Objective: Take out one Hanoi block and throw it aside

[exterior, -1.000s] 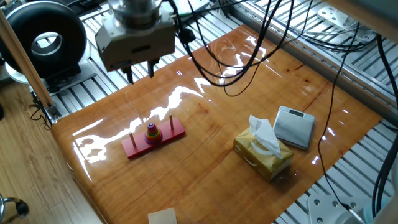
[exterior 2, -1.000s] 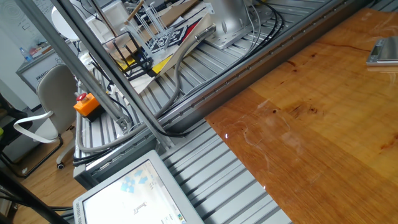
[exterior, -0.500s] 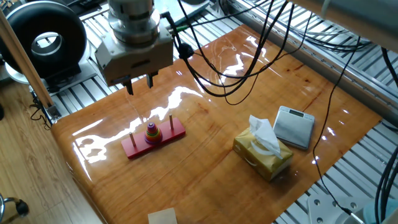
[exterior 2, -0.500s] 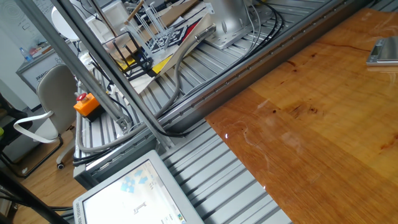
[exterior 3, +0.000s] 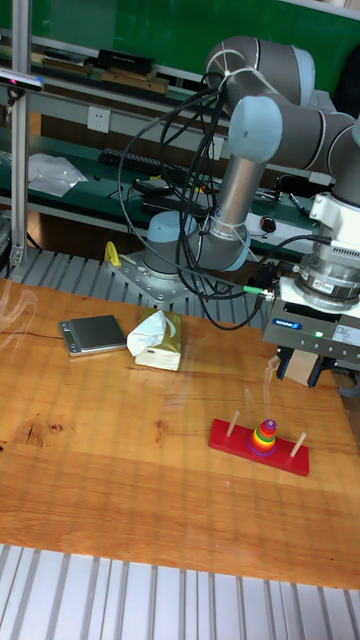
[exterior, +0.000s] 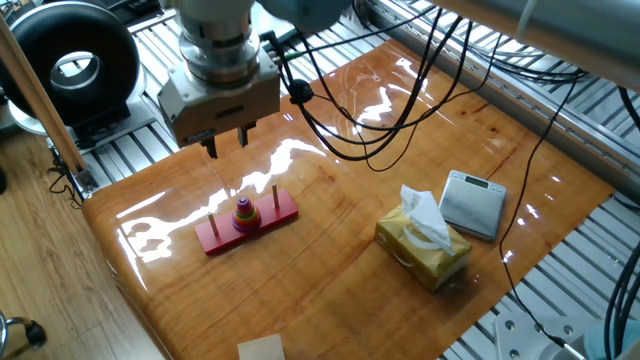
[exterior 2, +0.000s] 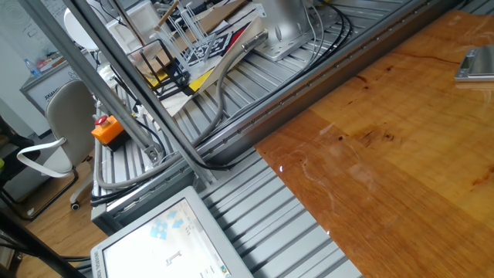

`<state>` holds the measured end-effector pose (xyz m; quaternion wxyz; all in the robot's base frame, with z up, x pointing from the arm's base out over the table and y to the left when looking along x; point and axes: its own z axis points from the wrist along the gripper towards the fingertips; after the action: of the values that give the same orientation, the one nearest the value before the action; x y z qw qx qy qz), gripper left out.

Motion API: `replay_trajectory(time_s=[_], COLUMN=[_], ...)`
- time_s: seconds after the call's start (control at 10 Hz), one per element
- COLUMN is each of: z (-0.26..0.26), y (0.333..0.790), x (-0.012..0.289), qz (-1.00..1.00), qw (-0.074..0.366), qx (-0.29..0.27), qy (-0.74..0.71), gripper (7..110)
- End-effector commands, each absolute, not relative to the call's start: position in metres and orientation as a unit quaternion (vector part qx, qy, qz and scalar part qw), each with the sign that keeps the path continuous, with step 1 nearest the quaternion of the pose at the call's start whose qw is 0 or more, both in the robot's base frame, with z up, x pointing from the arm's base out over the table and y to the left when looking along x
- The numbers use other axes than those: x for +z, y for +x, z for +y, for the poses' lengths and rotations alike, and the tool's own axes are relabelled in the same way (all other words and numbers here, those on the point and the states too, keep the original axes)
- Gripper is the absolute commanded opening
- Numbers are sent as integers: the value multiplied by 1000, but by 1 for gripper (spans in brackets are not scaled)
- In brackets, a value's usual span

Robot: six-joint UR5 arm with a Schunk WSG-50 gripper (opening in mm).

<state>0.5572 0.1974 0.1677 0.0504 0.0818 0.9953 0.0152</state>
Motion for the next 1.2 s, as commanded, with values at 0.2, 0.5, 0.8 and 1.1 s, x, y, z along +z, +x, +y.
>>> replay_trajectory(time_s=[0.2,0.5,0.8,1.1], z=[195,194,193,196], y=[561,557,557,557], x=[165,164,165,165], qz=[995,996,996,996], qw=[55,48,49,49], qx=[18,15,13,18], qy=[76,72,72,68], gripper=[44,44,44,44])
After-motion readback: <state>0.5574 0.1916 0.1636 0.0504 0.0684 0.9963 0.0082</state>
